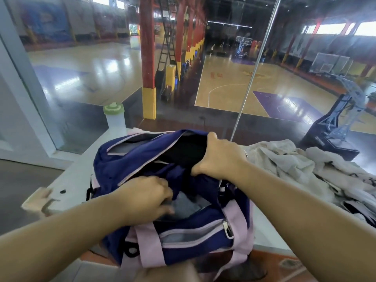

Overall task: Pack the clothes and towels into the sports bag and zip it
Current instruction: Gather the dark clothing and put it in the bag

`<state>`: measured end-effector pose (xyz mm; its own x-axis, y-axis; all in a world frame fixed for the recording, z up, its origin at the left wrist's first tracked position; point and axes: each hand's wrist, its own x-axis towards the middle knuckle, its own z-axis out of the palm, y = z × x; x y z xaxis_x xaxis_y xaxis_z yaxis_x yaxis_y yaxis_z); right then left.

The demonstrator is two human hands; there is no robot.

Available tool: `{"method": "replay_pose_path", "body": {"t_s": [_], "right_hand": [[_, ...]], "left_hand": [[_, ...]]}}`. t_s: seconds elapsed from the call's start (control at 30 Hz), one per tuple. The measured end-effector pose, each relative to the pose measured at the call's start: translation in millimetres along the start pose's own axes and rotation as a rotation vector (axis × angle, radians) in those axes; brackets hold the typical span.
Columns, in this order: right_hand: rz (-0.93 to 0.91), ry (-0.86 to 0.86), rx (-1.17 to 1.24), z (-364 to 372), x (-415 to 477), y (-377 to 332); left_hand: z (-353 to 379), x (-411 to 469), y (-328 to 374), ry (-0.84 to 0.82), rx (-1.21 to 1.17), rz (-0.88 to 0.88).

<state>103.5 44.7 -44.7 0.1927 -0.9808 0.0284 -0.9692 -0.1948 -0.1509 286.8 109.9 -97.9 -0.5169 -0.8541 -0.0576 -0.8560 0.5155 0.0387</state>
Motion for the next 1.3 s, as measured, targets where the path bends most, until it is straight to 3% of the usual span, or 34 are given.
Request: {"method": "replay_pose_path", "body": {"t_s": [0.1, 0.3, 0.4, 0.57, 0.7, 0.8, 0.93, 1.0, 1.3], "right_hand": [[0.041, -0.014, 0.076, -4, 4, -4], [0.140, -0.011, 0.239, -2, 11, -9], [0.174, 0.001, 0.334, -2, 11, -9], [0.277, 0.036, 0.591, 6, 19, -10], [0.280, 0.090, 0.735, 17, 20, -15], [0.136, 0.100, 0.473, 25, 11, -12], [-0.325, 0.053, -0.077, 18, 1, 0], [-0.466, -0.008, -0.215, 11, 3, 9], [-0.438, -0.349, -0.172, 10, 9, 39]], "left_hand": [[19, -4, 1, -0.311, -0.011, -0.140], [9, -3, 2, -0.471, -0.132, -0.190], [1, -5, 3, -0.462, -0.250, -0.155], [-14, -12, 6, -0.344, -0.592, 0.097], [-30, -15, 0, -0.322, -0.777, 0.166], [-48, -21, -13, -0.302, -0.843, 0.163], [-64, -27, -34, -0.211, -0.851, 0.140], [-67, -27, -41, -0.163, -0.863, 0.105], [-57, -10, -33, -0.055, -0.742, -0.017]]}}
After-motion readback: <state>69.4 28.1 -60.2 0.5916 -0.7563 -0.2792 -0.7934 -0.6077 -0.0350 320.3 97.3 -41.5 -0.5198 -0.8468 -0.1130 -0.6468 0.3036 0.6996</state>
